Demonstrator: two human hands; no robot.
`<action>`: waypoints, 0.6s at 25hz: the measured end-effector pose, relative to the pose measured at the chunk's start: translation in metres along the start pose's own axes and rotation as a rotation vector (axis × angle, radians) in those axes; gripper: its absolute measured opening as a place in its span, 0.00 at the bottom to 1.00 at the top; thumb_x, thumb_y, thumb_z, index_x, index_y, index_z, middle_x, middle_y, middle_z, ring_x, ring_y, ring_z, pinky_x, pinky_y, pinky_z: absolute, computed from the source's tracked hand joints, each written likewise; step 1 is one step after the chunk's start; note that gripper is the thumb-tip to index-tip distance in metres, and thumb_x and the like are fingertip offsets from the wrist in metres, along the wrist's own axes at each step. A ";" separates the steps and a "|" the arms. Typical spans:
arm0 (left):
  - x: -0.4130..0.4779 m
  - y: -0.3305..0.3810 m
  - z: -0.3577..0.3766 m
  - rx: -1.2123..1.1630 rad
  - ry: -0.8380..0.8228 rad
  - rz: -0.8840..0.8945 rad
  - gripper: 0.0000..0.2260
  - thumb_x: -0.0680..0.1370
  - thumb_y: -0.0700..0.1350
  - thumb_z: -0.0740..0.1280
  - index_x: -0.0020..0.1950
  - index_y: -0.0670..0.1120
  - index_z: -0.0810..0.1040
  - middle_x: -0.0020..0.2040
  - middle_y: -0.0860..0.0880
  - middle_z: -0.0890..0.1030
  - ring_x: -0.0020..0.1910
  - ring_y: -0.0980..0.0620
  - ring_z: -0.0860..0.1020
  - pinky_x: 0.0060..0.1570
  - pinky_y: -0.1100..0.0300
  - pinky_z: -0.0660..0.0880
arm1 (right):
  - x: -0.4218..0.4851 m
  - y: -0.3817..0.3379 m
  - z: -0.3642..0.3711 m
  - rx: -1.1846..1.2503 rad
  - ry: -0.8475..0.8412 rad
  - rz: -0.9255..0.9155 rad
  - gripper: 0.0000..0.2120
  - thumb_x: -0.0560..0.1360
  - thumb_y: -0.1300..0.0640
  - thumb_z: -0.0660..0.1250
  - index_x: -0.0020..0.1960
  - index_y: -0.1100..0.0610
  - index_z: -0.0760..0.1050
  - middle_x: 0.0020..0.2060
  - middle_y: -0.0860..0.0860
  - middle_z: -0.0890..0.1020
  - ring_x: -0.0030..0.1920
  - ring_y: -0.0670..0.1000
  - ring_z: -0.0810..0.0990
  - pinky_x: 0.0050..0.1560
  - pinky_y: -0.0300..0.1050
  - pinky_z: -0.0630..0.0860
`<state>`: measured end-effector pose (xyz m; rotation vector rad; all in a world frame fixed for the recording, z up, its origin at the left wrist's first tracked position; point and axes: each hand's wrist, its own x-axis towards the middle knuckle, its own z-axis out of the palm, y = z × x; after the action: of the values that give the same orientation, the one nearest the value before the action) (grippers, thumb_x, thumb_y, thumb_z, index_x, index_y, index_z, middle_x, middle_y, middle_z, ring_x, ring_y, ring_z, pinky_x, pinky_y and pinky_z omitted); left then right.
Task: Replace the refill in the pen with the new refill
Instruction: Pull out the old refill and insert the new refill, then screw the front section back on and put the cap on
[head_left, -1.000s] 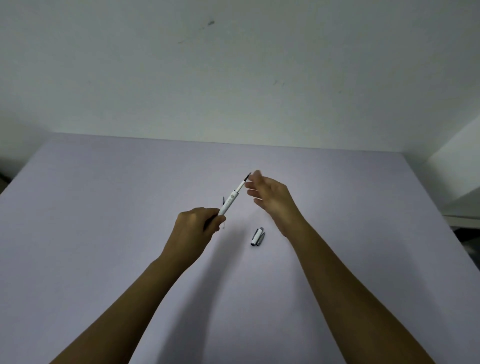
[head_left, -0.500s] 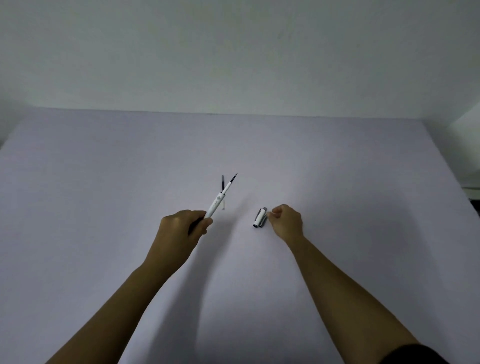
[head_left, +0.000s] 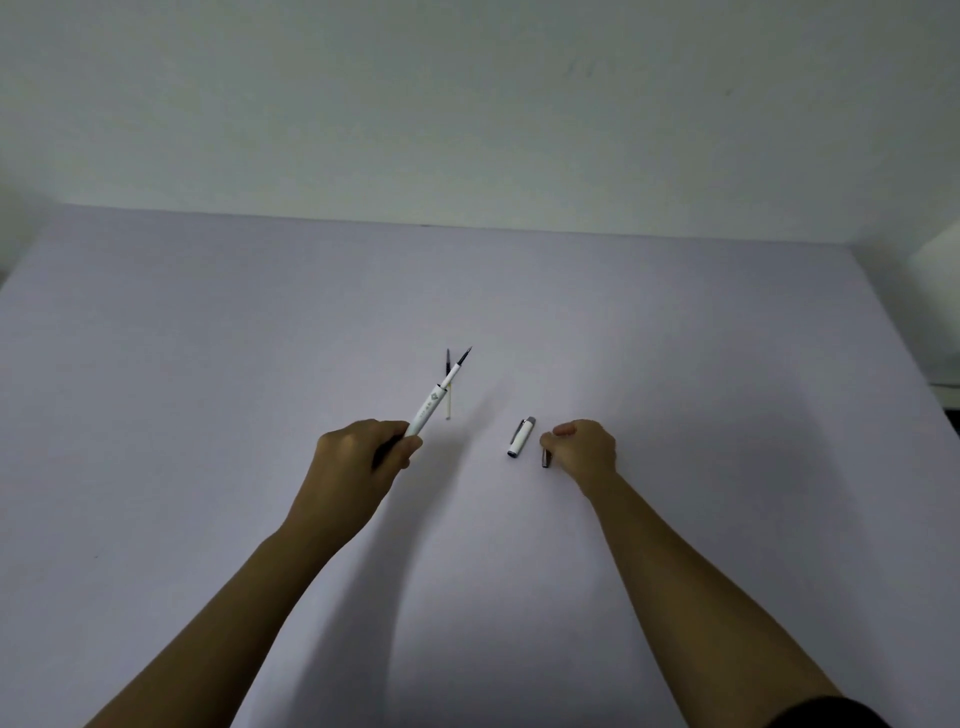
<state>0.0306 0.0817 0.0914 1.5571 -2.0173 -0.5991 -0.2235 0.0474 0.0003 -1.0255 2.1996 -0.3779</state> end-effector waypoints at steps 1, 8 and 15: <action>0.000 0.002 -0.001 -0.001 0.003 0.014 0.05 0.75 0.41 0.69 0.41 0.41 0.81 0.31 0.46 0.82 0.30 0.46 0.79 0.32 0.55 0.74 | -0.002 -0.004 -0.006 0.099 0.001 0.001 0.08 0.69 0.59 0.67 0.44 0.62 0.82 0.46 0.59 0.85 0.50 0.57 0.82 0.45 0.41 0.73; 0.004 0.021 -0.013 -0.009 -0.029 0.098 0.05 0.75 0.42 0.69 0.44 0.41 0.82 0.33 0.45 0.82 0.31 0.46 0.78 0.35 0.51 0.76 | -0.049 -0.071 -0.068 1.219 -0.237 -0.221 0.05 0.73 0.64 0.68 0.45 0.56 0.79 0.39 0.50 0.84 0.40 0.42 0.84 0.40 0.32 0.79; 0.011 0.034 -0.024 0.003 -0.022 0.134 0.05 0.75 0.43 0.68 0.43 0.42 0.81 0.32 0.45 0.81 0.31 0.46 0.77 0.34 0.50 0.74 | -0.076 -0.095 -0.089 1.255 -0.302 -0.377 0.07 0.74 0.66 0.66 0.47 0.55 0.78 0.37 0.48 0.85 0.40 0.43 0.84 0.43 0.33 0.79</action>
<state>0.0186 0.0787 0.1327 1.4089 -2.1205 -0.5635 -0.1944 0.0419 0.1482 -0.6537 1.0733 -1.4169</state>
